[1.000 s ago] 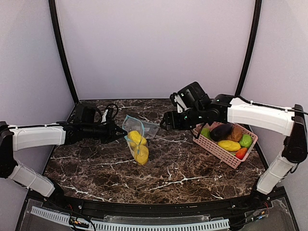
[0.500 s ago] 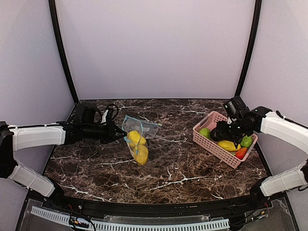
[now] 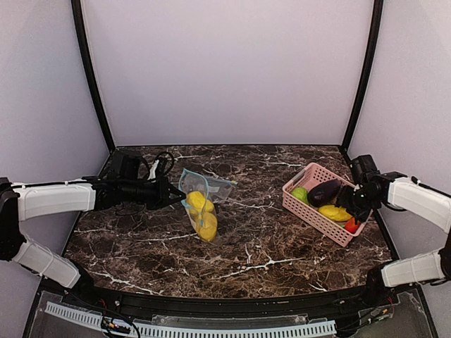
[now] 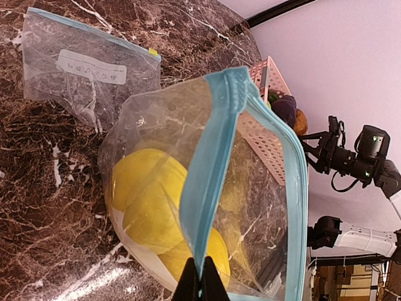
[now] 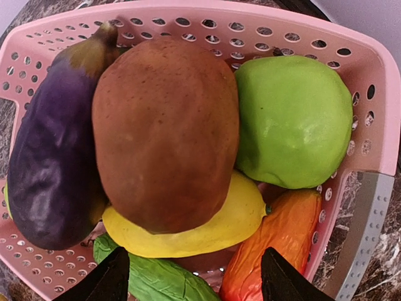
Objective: Place the food in the zip-top bag and seal the zipper
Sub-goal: Adjust the fake fruit in the bin.
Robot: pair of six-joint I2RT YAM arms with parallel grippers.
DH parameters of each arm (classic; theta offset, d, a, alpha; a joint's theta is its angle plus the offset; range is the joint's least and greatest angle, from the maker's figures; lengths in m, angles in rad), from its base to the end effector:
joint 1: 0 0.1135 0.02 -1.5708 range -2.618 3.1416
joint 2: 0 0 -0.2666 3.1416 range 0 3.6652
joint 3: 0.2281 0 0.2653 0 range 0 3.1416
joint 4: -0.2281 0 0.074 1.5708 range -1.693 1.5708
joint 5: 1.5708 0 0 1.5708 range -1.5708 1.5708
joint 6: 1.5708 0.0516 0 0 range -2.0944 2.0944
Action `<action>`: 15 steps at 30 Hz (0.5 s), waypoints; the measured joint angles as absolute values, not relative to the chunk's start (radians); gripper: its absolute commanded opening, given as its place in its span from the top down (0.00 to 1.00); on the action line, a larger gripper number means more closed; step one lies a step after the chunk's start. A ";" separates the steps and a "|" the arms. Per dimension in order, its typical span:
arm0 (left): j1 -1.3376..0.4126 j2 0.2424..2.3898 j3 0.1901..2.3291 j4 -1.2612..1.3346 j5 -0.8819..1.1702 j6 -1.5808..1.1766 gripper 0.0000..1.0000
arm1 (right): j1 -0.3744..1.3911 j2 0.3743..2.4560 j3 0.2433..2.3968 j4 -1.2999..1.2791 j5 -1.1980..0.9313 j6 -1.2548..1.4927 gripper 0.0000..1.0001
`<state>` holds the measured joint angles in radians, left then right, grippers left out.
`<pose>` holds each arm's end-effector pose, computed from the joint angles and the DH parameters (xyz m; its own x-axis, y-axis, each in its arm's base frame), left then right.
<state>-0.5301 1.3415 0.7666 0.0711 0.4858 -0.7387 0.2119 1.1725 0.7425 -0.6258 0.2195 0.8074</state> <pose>0.2584 -0.1794 0.2252 -0.8465 -0.1940 -0.4957 0.3110 0.5756 -0.7563 0.2348 0.0390 0.1978 -0.6608 0.5791 -0.4774 0.5453 0.8075 0.2248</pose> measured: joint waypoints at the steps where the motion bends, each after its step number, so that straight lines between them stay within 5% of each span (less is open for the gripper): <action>1: -0.530 1.341 0.767 0.070 0.486 -0.737 0.99 | 0.205 1.179 0.736 -0.609 0.217 0.814 0.30; 15: -0.530 1.340 0.768 0.054 0.485 -0.721 0.99 | 0.196 1.301 0.720 -0.474 0.229 0.885 0.18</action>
